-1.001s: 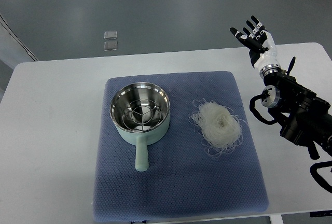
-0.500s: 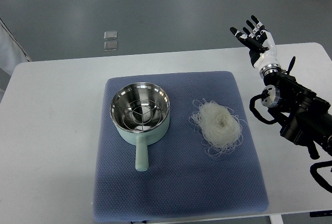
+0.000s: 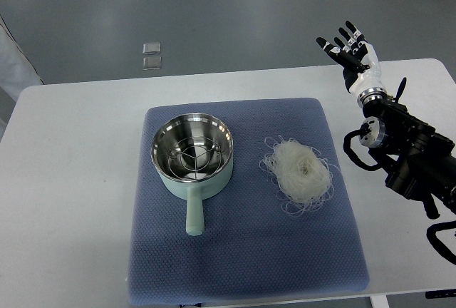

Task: Put vermicelli into pot with right hand

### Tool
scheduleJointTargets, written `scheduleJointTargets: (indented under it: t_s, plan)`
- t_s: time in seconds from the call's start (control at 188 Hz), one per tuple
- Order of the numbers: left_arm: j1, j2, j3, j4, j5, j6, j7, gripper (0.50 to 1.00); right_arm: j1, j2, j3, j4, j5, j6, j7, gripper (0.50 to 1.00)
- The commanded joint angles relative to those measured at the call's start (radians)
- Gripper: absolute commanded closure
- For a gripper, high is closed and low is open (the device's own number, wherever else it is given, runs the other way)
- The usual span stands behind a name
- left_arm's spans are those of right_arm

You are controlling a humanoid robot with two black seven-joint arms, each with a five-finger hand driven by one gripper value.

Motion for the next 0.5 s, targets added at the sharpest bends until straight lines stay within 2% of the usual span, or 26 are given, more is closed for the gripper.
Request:
scheduleJointTargets:
  t_s: [0.0, 0.495]
  plan:
    - [0.0, 0.0, 0.002, 0.0, 0.0, 0.0, 0.0, 0.5, 0.0, 0.001, 0.0, 0.0, 0.0, -0.002, 0.0, 0.572]
    - [-0.002, 0.0, 0.0, 0.0, 0.0, 0.0, -0.001, 0.5, 0.003, -0.003, -0.003, 0.008, -0.015, 0.003, 0.0, 0.572]
